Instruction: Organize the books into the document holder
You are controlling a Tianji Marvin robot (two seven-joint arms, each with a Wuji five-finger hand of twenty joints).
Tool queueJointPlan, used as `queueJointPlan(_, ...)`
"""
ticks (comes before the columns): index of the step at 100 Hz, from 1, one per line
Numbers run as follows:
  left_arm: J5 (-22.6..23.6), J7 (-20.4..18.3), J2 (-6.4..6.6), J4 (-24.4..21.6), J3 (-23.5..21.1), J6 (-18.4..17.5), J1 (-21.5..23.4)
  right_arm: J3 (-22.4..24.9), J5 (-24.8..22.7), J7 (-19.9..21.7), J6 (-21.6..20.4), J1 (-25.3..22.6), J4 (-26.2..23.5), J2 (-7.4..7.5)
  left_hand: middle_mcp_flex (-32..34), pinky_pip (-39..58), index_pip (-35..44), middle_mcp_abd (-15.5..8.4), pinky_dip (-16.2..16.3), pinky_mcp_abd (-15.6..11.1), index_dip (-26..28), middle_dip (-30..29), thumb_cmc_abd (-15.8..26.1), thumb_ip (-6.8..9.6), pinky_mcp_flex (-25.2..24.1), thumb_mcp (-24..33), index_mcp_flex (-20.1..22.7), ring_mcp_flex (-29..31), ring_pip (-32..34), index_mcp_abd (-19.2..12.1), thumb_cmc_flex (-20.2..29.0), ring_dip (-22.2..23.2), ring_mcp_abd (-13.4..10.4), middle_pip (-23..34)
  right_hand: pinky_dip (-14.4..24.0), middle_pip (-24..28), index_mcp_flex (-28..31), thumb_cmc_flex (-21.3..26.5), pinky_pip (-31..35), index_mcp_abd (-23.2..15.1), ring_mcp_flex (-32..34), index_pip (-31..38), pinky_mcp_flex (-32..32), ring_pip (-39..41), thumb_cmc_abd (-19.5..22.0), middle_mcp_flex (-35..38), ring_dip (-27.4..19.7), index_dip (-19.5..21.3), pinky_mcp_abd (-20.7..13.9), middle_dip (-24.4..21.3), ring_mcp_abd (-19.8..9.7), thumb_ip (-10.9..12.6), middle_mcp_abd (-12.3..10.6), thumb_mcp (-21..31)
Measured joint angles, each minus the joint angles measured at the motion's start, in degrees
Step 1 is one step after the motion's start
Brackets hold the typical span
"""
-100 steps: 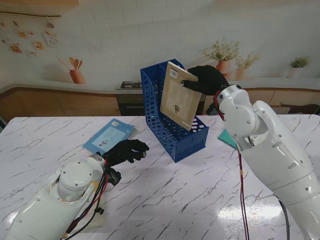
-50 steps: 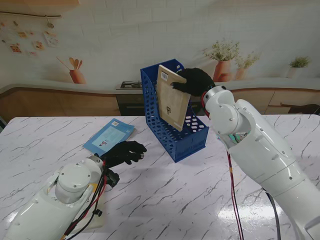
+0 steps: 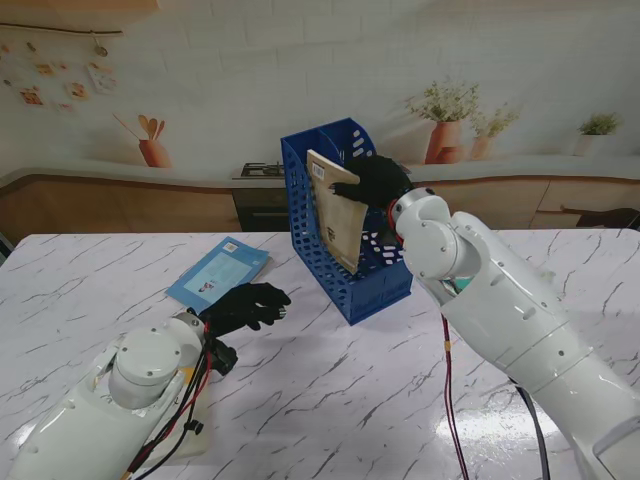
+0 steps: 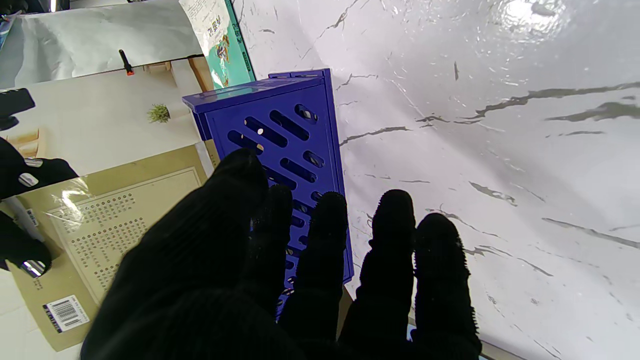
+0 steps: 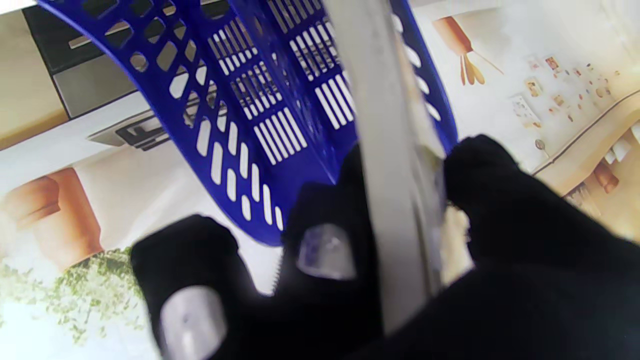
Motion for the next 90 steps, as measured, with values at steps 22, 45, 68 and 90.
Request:
queueJointPlan(22,-0.05,0.01,-0.01,-0.07,-0.12,0.1,0.14,-0.76,0.07,0.65,-1.42,-0.35,1.82,-0.01,0.0,0.0,0.0,0.0,0.0,0.17,0.0,0.0,0.0,0.0,-0.01,0.0,0.0,0.0,0.0,0.02,0.0,0.0,0.0,0.0,0.01,-0.01,-0.03,0.0,0.0,0.05,0.0,0.0,0.01,0.01,0.0,0.0,0.01,-0.58,0.0,-0.71,0.0,0.0,-0.02,-0.01)
queueJointPlan(45,-0.08,-0.06,-0.01,-0.05,-0.12,0.08,0.14,-1.76,1.61,0.02,-2.49,-1.04,4.1,-0.24,0.0,0.0,0.0,0.01,0.0,0.18,0.0,0.0,0.0,0.0,-0.02,-0.07,0.0,0.0,0.0,0.02,0.01,0.0,0.0,0.0,-0.06,-0.01,-0.04,0.03,0.0,0.07,0.0,0.05,0.01,0.01,0.0,0.0,0.01,-0.93,0.0,-1.04,0.0,0.0,-0.03,-0.54)
queueJointPlan(68,-0.07,-0.06,0.0,-0.03,-0.12,0.08,0.16,-2.74,2.59,-0.17,-3.4,-1.43,6.3,-0.56,0.0,-0.01,0.01,0.01,-0.01,0.18,0.0,0.0,0.0,0.0,-0.02,-0.08,0.0,0.0,0.0,0.03,0.01,0.0,0.0,0.0,-1.92,-0.01,-0.04,0.03,0.0,0.08,0.0,0.13,0.01,0.01,0.0,0.0,0.0,-1.32,0.0,-1.45,-0.01,0.0,-0.03,-0.57)
queueJointPlan(90,-0.07,-0.1,0.0,-0.02,-0.14,0.09,0.23,-2.87,2.25,-0.73,-3.52,-2.12,6.94,-0.71,0.0,-0.01,0.01,0.02,-0.01,0.18,0.0,0.0,0.0,0.0,-0.02,-0.08,0.0,0.0,0.0,0.03,0.01,0.0,0.0,0.01,-6.85,-0.71,-0.04,0.07,0.02,0.08,0.0,0.31,0.01,-0.85,0.0,0.0,-1.57,-4.17,0.0,-4.29,-0.01,0.0,-0.03,-1.05)
